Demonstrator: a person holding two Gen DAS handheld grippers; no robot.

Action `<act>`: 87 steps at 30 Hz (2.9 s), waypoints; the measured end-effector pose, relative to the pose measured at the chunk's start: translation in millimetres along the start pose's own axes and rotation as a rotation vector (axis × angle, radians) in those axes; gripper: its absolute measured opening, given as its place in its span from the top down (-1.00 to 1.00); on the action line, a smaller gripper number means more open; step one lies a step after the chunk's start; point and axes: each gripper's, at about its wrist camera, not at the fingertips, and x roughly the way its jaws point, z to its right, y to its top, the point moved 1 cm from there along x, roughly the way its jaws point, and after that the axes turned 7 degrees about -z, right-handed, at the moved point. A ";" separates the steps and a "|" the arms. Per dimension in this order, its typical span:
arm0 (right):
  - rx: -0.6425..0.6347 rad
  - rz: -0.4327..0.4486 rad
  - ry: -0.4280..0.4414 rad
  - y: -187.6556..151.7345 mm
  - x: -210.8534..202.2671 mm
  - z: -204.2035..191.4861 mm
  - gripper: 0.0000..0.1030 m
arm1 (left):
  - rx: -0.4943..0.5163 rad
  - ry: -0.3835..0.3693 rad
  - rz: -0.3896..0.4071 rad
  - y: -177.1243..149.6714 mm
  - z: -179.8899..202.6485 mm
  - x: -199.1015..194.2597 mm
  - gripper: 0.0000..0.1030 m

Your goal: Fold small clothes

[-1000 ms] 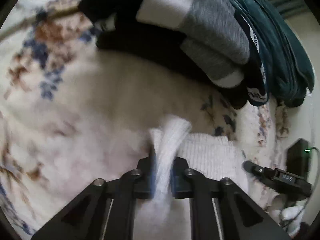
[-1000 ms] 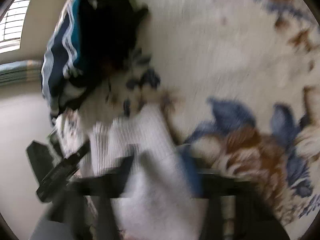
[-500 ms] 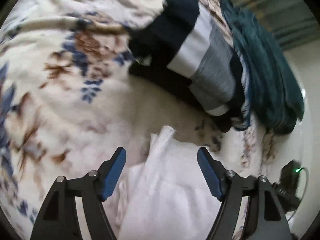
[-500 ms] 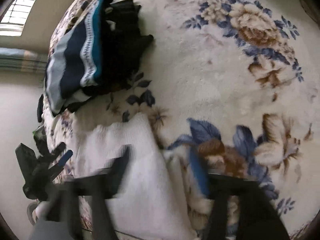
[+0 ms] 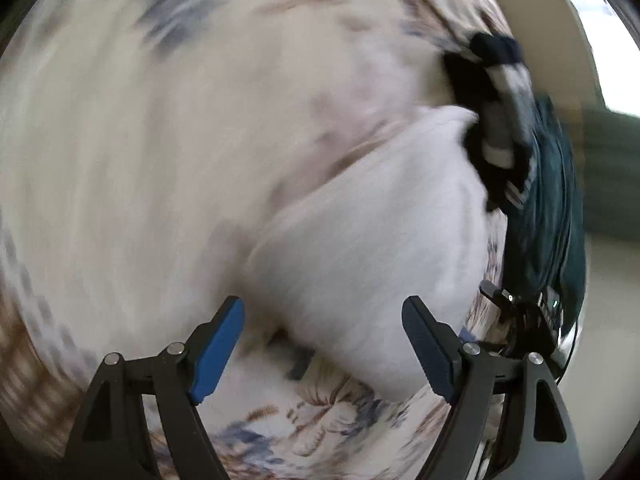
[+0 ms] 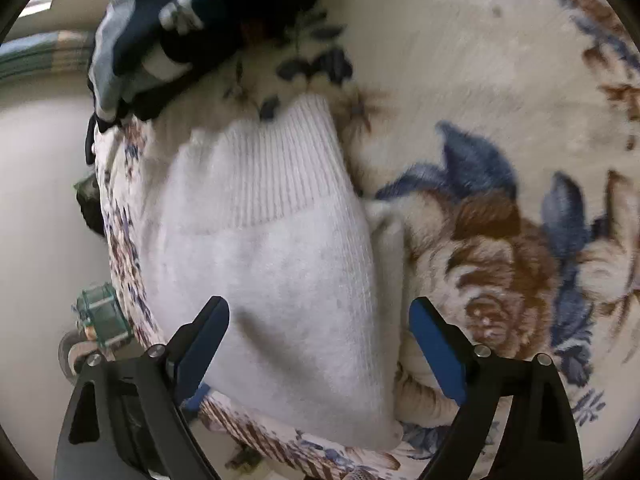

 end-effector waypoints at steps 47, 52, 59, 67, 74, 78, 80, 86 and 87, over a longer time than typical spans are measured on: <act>0.599 0.085 0.439 -162.6 108.9 -8.5 -0.59 | 0.558 0.104 -0.292 126.3 116.1 29.3 -0.68; 0.412 0.101 0.149 -170.0 52.1 3.2 -0.85 | 0.627 0.276 -0.096 89.8 116.6 -12.4 -0.89; 0.056 0.179 -0.215 -139.4 9.1 -21.6 -0.99 | 0.639 0.458 0.026 56.9 104.2 -21.5 -0.89; -0.119 0.197 -0.157 -50.2 11.6 -50.9 -0.99 | 0.607 0.458 -0.005 40.4 91.0 2.9 -0.89; -0.206 -0.006 0.003 20.6 68.5 -44.3 -1.00 | 0.557 0.387 -0.038 44.2 78.0 17.8 -0.89; -0.272 -0.073 0.070 37.7 84.7 -52.0 -1.00 | 0.487 0.279 -0.080 55.2 67.5 23.9 -0.89; -0.287 -0.099 0.102 43.8 89.1 -54.5 -1.00 | 0.469 0.225 -0.094 60.6 64.0 25.8 -0.89; -0.248 -0.090 0.229 16.4 82.7 -38.7 0.21 | 0.543 0.095 -0.092 69.1 77.4 18.4 -0.75; -0.219 -0.057 0.243 9.5 81.5 -38.1 0.31 | 0.553 0.085 -0.100 72.7 81.3 17.6 -0.64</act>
